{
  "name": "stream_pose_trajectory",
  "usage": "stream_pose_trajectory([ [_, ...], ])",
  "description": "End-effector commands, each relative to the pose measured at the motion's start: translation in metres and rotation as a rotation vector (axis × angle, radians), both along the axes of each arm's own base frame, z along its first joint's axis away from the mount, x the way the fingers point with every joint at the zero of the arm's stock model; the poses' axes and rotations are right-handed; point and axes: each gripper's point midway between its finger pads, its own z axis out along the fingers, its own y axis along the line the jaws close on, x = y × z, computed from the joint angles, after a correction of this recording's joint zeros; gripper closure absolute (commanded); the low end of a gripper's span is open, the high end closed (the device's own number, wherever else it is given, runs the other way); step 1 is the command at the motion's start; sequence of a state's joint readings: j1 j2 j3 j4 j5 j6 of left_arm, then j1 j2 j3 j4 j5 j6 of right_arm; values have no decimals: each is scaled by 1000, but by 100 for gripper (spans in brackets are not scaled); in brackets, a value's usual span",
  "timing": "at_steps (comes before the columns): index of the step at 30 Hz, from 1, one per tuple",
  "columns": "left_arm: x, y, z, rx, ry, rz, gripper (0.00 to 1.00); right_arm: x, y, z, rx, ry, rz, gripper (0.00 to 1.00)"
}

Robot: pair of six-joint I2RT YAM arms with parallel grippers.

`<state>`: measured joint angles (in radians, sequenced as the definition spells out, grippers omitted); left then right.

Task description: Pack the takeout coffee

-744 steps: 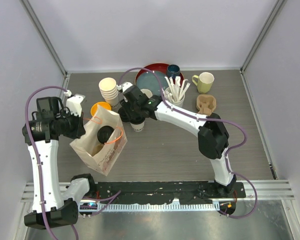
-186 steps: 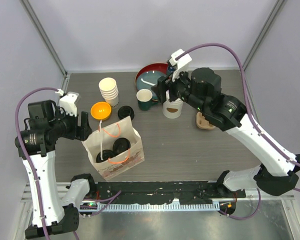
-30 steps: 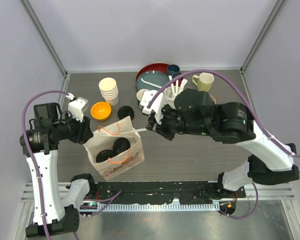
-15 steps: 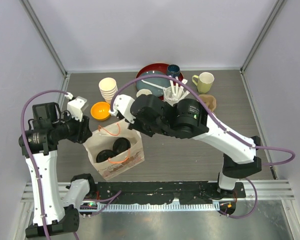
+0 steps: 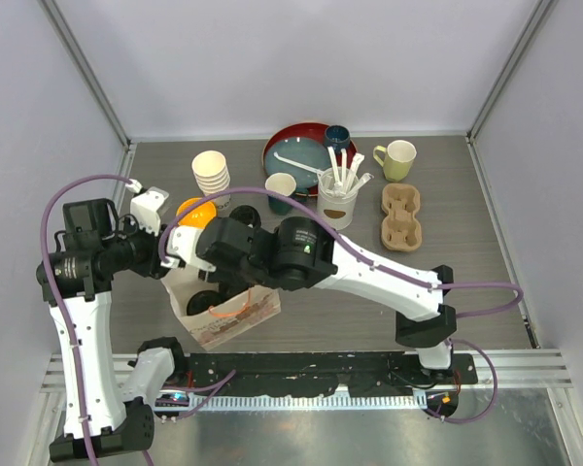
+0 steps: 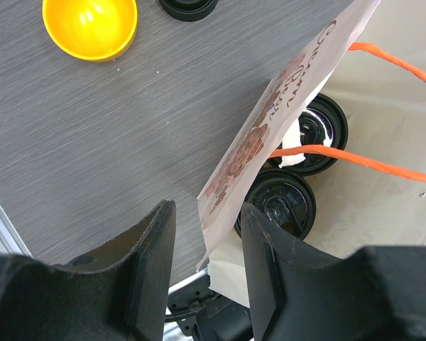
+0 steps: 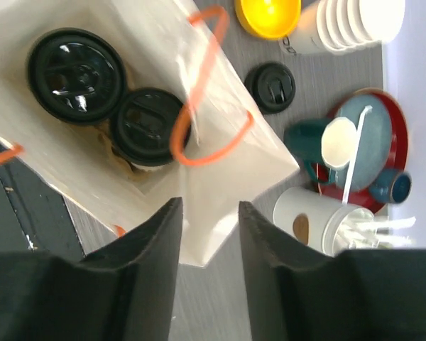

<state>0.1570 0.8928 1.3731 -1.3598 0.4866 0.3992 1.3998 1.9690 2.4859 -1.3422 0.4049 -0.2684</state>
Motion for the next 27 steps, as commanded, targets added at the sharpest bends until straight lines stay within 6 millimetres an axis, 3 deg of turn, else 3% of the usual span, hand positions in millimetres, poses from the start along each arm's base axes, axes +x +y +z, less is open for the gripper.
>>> stream_pose_trajectory([
  [1, -27, -5, -6, -23, 108, 9, 54, -24, 37, 50, 198, -62, 153, 49],
  [2, -27, -5, -5, -25, 104, 9, 55, -28, 50, 60, 267, -55, 179, 47],
  [6, -28, -5, -5, -23, 104, 9, 54, -31, 69, 81, 389, -60, 207, 42],
  [11, -29, -4, -4, -15, 99, 13, 52, -34, 56, 115, 497, -65, 201, 38],
  [14, -28, -3, -4, -15, 101, 20, 49, -24, 44, 119, 536, -47, 142, 35],
  [16, -26, -3, -1, -19, 91, 30, 47, -8, 22, 124, 577, -24, 71, 34],
  [17, -26, -3, 1, -19, 83, 33, 45, 1, 18, 115, 574, -10, 42, 33],
  [18, -24, -2, 3, -20, 78, 39, 44, 21, -7, 128, 635, 4, -32, 32],
  [19, -23, -2, 5, -23, 70, 48, 43, 29, -15, 129, 659, 30, -43, 30],
  [20, -22, -2, 8, -22, 58, 53, 42, 40, -23, 119, 663, 45, -77, 28],
  [21, -21, -1, 10, -25, 50, 60, 41, 49, -47, 132, 717, 38, -118, 28],
  [22, -20, -1, 14, -23, 36, 67, 41, 74, -70, 133, 751, 28, -206, 27],
  [23, -20, 0, 18, -24, 21, 78, 41, 91, -85, 118, 743, 21, -278, 27],
  [24, -18, 1, 20, -22, 10, 86, 40, 102, -102, 117, 759, 4, -337, 26],
  [25, -17, 1, 22, -21, 3, 95, 40, 117, -140, 127, 808, -31, -431, 25],
  [26, -17, 2, 27, -25, -11, 108, 39, 127, -155, 109, 781, -31, -494, 25],
  [27, -15, 4, 29, -21, -24, 122, 39, 133, -171, 106, 781, -44, -534, 24],
])
